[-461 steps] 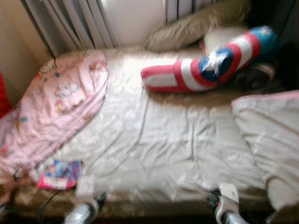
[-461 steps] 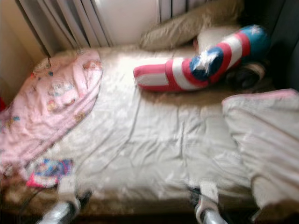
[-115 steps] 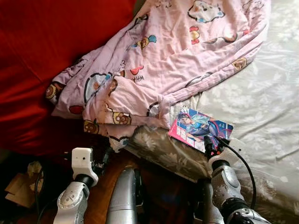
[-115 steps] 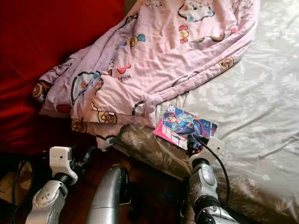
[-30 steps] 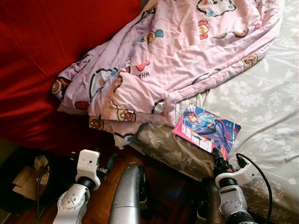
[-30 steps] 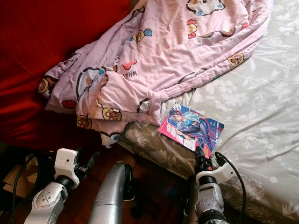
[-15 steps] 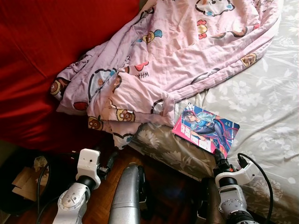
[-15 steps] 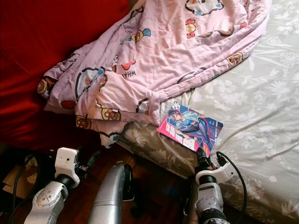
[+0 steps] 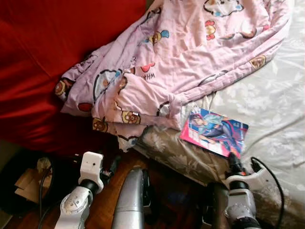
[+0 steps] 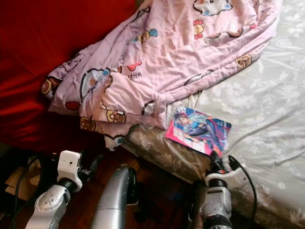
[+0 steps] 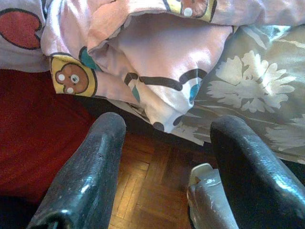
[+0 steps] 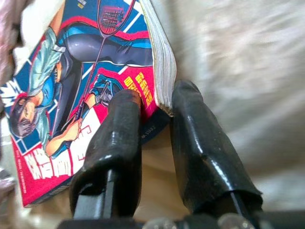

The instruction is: Clean up the room

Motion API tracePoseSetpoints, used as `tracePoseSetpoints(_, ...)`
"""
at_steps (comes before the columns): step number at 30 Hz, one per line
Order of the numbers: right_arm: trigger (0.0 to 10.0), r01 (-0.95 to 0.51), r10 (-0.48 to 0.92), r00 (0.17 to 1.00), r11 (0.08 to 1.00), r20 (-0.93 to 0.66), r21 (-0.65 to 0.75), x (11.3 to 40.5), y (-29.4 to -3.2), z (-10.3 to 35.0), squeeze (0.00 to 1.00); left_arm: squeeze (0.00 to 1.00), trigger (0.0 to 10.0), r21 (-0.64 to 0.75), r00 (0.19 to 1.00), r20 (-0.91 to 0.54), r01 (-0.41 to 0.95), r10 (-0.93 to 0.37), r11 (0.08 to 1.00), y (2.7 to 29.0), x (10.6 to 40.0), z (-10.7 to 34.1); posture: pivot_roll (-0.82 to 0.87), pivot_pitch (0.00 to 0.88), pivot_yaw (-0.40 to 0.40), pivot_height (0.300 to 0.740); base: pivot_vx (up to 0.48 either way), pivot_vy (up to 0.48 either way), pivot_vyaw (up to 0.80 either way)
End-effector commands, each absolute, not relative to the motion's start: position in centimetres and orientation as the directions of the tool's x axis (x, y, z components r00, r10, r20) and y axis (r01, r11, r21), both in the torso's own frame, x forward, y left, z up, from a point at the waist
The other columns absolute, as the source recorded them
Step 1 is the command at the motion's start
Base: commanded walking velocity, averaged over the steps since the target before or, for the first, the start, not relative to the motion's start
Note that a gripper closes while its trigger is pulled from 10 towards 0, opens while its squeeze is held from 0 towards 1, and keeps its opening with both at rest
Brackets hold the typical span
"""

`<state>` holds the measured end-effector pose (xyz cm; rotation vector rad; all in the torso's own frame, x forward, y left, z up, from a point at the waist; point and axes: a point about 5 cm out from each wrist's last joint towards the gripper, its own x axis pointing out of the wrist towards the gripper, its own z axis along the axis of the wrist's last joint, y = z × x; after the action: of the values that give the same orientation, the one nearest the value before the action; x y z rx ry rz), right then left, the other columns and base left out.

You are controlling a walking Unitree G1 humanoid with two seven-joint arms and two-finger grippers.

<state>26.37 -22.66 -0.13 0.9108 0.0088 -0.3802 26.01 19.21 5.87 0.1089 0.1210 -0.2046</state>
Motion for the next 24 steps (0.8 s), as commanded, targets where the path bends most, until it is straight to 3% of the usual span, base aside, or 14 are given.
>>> tracePoseSetpoints(1, 0.0, 0.474, -0.398, 0.869, 0.504, -0.292, 0.722, 22.9, -23.7, -2.7, 0.0, 0.0, 10.0, 0.113, 0.968, -0.175, 0.201, -0.179, 0.973, 19.8, 25.3, 4.8, 0.17, 0.351, 0.151, 0.599, 0.0, 0.0, 0.0)
tracePoseSetpoints(8, 0.0, 0.485, -0.435, 0.858, 0.51, -0.273, 0.711, 22.7, -24.0, -2.4, 0.0, 0.0, 10.0, 0.111, 0.969, -0.171, 0.201, -0.181, 0.973, 19.7, 25.6, 4.8, 0.17, 0.337, 0.15, 0.599, 0.0, 0.0, 0.0)
tracePoseSetpoints(13, 0.0, 0.42, -0.444, 0.88, 0.563, -0.168, 0.712, 23.9, -23.7, -0.4, 0.0, 0.0, 10.0, 0.116, 0.971, -0.172, 0.184, -0.163, 0.976, 19.9, 26.2, 4.6, 0.15, 0.3, 0.144, 0.599, 0.0, 0.0, 0.0)
tracePoseSetpoints(21, 0.0, 0.277, -0.356, 0.935, 0.721, -0.004, 0.635, 25.7, -22.3, 3.0, 0.0, 0.0, 10.0, 0.105, 0.977, -0.163, 0.156, -0.138, 0.982, 19.8, 27.5, 4.4, 0.12, 0.223, 0.124, 0.599, 0.0, 0.0, 0.0)
tracePoseSetpoints(24, 0.0, 0.189, -0.265, 0.961, 0.84, 0.079, 0.509, 26.7, -21.4, 5.0, 0.0, 0.0, 10.0, 0.075, 0.983, -0.148, 0.124, -0.112, 0.989, 19.8, 28.5, 4.7, 0.09, 0.17, 0.104, 0.599, 0.0, 0.0, 0.0)
